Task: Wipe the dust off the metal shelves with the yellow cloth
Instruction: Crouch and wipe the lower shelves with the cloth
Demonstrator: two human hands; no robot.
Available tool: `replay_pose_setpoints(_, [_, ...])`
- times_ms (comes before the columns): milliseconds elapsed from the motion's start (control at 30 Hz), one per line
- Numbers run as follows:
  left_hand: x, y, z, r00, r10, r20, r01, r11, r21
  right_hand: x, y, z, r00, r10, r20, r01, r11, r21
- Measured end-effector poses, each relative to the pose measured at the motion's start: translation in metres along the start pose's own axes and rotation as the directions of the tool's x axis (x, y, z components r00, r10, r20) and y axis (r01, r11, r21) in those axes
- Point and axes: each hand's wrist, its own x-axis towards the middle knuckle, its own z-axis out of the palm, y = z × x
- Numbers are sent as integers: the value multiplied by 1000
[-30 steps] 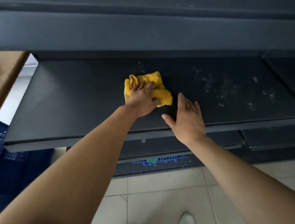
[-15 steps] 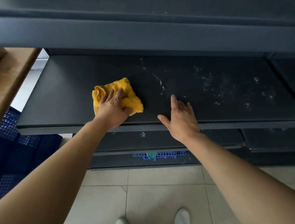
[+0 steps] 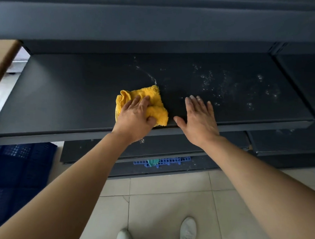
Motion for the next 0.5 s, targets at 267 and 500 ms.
replay_pose_setpoints(267, [31, -24, -15, 988, -145, -46, 146, 989, 11, 24, -17, 1, 999, -47, -23, 48, 999, 3])
replay_pose_setpoints(500, [71, -38, -25, 967, -241, -79, 238, 970, -46, 38, -18, 4, 996, -61, -64, 61, 998, 1])
